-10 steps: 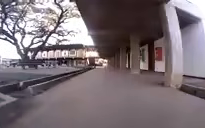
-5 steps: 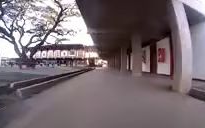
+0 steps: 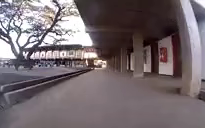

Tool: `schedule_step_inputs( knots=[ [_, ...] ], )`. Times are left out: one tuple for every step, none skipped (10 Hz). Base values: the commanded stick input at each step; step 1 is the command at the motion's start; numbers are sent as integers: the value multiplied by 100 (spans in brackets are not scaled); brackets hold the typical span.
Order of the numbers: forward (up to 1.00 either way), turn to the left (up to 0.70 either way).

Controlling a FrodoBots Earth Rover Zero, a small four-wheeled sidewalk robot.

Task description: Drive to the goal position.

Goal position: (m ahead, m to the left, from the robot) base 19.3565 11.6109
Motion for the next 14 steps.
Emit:
schedule_step_inputs(
  knots=[
    [70,0],
    [70,0],
    [70,0],
    [70,0],
    [70,0],
    [70,0],
    [70,0],
    [70,0],
    [70,0],
    [70,0],
    [70,0],
    [70,0],
    [70,0],
    [70,0]
  ],
)
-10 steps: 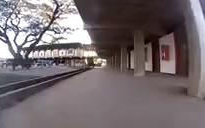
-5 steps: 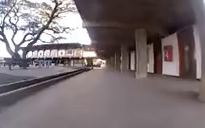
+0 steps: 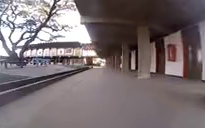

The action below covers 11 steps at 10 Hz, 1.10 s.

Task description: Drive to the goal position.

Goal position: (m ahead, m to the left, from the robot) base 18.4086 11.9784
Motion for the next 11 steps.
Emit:
schedule_step_inputs(
  knots=[
    [70,0],
    [70,0],
    [70,0],
    [70,0],
    [70,0],
    [70,0],
    [70,0],
    [70,0],
    [70,0],
    [70,0],
    [70,0]
  ],
)
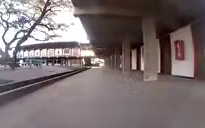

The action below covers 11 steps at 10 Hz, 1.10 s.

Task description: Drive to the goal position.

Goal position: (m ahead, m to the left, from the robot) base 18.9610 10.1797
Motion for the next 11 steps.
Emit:
schedule_step_inputs(
  knots=[
    [70,0],
    [70,0],
    [70,0],
    [70,0],
    [70,0],
    [70,0],
    [70,0],
    [70,0],
    [70,0],
    [70,0],
    [70,0]
  ],
)
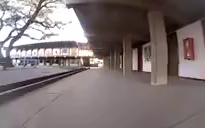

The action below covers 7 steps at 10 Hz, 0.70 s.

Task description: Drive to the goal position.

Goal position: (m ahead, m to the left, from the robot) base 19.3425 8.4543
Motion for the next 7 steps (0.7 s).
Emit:
schedule_step_inputs(
  knots=[
    [70,0],
    [70,0],
    [70,0],
    [70,0],
    [70,0],
    [70,0],
    [70,0]
  ],
)
